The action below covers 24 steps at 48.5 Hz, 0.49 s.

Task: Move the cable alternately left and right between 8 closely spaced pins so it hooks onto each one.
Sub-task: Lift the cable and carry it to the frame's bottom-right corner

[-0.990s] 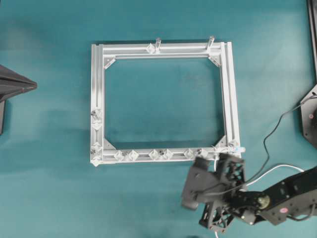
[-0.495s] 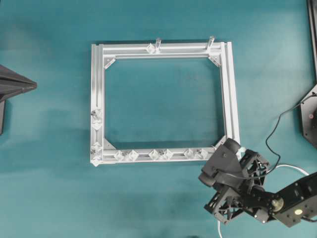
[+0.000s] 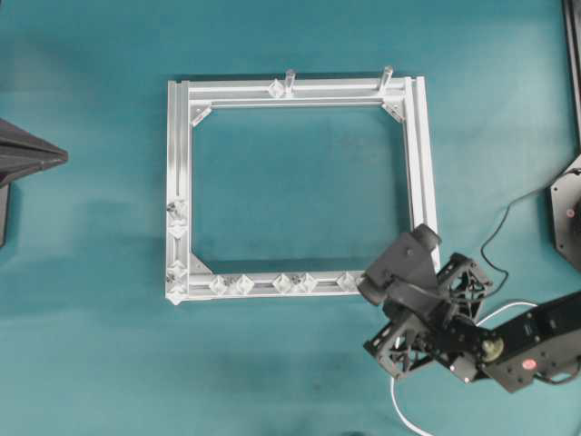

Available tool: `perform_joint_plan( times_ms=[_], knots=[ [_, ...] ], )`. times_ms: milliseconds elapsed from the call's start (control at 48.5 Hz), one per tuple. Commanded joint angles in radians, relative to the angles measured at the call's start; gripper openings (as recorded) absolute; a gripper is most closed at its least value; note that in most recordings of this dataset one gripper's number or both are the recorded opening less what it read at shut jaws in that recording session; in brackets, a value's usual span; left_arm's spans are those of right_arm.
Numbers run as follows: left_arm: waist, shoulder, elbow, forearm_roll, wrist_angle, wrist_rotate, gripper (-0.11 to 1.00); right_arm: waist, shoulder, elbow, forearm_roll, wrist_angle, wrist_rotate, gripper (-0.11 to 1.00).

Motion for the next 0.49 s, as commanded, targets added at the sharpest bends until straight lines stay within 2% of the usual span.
perform_joint_plan(
  times_ms=[0,474],
  knots=[
    [0.003,0.006,-0.009,0.0,-0.005,-0.011,0.0,-0.008,-0.029,-0.003,-0.006,0.003,-0.002,0.09],
    [0.003,0.006,-0.009,0.0,-0.005,-0.023,0.0,-0.009,-0.083,0.06,-0.003,0.0,0.002,0.09]
  ],
)
